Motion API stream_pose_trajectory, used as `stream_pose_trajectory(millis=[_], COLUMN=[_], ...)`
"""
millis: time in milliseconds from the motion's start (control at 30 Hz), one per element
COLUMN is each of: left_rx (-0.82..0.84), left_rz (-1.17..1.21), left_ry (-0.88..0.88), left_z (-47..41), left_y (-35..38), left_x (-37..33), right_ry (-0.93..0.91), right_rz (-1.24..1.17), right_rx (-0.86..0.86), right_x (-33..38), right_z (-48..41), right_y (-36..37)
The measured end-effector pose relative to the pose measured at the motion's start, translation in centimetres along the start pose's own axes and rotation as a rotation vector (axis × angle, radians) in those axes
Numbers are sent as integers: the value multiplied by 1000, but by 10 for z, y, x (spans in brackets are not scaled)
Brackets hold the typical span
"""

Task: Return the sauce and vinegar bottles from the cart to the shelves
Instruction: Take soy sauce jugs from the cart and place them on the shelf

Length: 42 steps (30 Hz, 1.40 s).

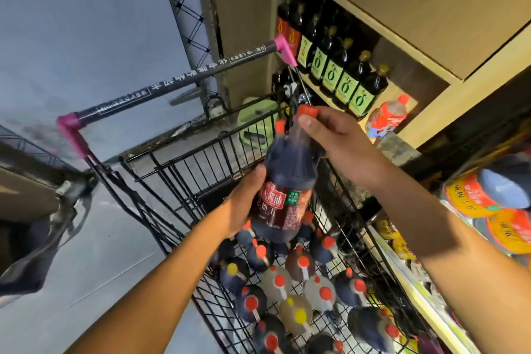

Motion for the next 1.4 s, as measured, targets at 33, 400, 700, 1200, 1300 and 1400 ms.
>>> stream_pose_trajectory(millis=[33, 400, 700, 1200, 1300, 1400], left_rx=[-9, -321, -494, -513, -505, -493], left_rz=[-13, -10, -104, -141, -130, -116], left_ry=[6, -30, 4, 6, -5, -18], left_z=[2, 21, 21, 14, 13, 12], left_y=[-1, -54, -96, -117, -117, -115], left_x=[4, 42, 77, 113, 113, 113], right_ry=[35, 329, 540, 512, 491, 427], right_rz=[-26, -104, 467, 730, 780, 749], right_rx=[-6, -41, 107, 35, 49, 42], right_x=[-2, -73, -216, -289, -295, -301], right_z=[1, -1, 22, -6, -6, -6], right_y=[4, 36, 92, 152, 153, 153])
Point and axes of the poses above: each hand's wrist, its own z-axis away from the middle knuckle, its own y-axis out of the palm, x = y × z, the point moved 1 cm from there along -z, towards the middle knuckle, and after that the axes turned 6 degrees about -x, right-handed, at the moved point
